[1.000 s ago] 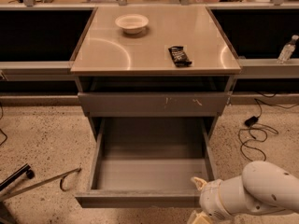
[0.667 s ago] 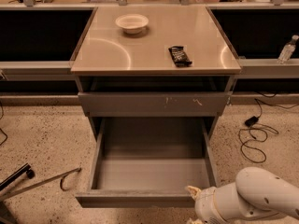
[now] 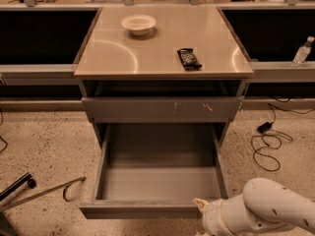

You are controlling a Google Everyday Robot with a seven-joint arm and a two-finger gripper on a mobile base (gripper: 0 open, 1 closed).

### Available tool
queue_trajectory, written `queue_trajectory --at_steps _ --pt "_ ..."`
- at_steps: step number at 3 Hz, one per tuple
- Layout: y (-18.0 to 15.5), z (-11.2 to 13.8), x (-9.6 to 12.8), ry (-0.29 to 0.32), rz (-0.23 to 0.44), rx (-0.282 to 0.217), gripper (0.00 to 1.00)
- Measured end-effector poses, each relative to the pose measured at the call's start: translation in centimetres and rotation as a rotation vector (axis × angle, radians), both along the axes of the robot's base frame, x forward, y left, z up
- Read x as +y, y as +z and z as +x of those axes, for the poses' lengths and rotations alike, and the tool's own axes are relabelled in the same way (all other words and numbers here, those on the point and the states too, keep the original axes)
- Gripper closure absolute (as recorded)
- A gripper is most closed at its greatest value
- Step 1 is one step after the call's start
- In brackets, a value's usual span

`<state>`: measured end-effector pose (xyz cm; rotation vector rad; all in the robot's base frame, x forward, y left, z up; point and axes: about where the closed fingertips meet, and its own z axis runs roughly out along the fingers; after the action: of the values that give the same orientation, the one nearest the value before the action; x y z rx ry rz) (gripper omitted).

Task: Close middle drawer

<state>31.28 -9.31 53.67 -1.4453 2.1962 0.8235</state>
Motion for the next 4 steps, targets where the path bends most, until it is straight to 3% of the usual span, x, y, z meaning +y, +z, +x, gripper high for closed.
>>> queue_trajectory --at_steps 2,4 --pt "-6.4 0.6 0.4 0.026 0.043 0.035 0.0" --pt "-11.4 1.0 -0.4 0.006 0.065 0.081 0.0"
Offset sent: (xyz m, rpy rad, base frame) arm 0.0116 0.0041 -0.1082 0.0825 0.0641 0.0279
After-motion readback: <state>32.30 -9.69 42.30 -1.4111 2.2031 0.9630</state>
